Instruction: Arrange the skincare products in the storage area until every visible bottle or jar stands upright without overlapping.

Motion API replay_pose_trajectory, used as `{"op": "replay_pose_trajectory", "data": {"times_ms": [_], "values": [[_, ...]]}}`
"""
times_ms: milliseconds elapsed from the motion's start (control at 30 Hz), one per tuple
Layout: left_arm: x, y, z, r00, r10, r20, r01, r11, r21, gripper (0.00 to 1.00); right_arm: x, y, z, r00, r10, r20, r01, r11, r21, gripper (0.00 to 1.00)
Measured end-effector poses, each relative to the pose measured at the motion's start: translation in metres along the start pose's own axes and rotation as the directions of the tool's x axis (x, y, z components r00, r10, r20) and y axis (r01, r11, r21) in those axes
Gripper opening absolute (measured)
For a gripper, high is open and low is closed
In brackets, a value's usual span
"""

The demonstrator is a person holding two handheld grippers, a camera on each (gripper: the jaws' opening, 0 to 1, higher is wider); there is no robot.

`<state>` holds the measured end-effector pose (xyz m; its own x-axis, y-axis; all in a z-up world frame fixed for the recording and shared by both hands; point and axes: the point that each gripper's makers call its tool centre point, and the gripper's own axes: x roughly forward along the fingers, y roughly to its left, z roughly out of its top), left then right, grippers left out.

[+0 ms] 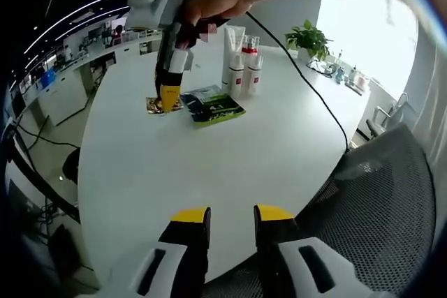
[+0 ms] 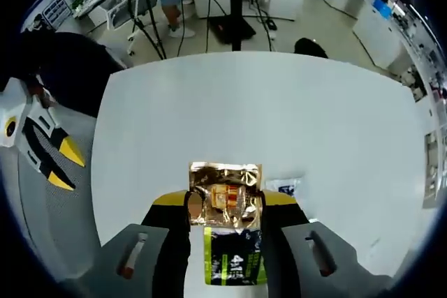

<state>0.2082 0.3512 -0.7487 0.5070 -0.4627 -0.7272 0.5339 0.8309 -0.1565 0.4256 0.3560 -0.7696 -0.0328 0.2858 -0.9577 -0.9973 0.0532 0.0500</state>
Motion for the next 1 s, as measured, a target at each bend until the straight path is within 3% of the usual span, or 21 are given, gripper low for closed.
{"op": "replay_pose_trajectory", "data": {"times_ms": [333, 600, 800, 1000], "values": [[0.000, 0.003, -0.006, 1.000, 0.011, -0.025, -0.011, 1.000, -0.002, 0.24, 0.031, 0.002, -0.017, 0.998, -0.009, -0.068, 0.007, 0.999, -0.041, 0.37], [0.001, 0.004, -0.010, 0.999, 0.014, -0.044, -0.014, 1.000, 0.007, 0.23, 0.035, 0.002, -0.022, 0.997, -0.015, -0.077, 0.016, 1.000, 0.019, 0.37], [0.001, 0.003, -0.011, 0.999, 0.009, -0.049, -0.009, 1.000, 0.012, 0.23, 0.035, 0.006, -0.024, 0.996, -0.045, -0.082, 0.043, 0.999, -0.016, 0.37], [0.000, 0.002, -0.013, 0.998, 0.008, -0.061, -0.007, 1.000, 0.021, 0.22, 0.035, 0.005, -0.022, 0.996, -0.052, -0.073, 0.052, 0.999, 0.001, 0.37]]}}
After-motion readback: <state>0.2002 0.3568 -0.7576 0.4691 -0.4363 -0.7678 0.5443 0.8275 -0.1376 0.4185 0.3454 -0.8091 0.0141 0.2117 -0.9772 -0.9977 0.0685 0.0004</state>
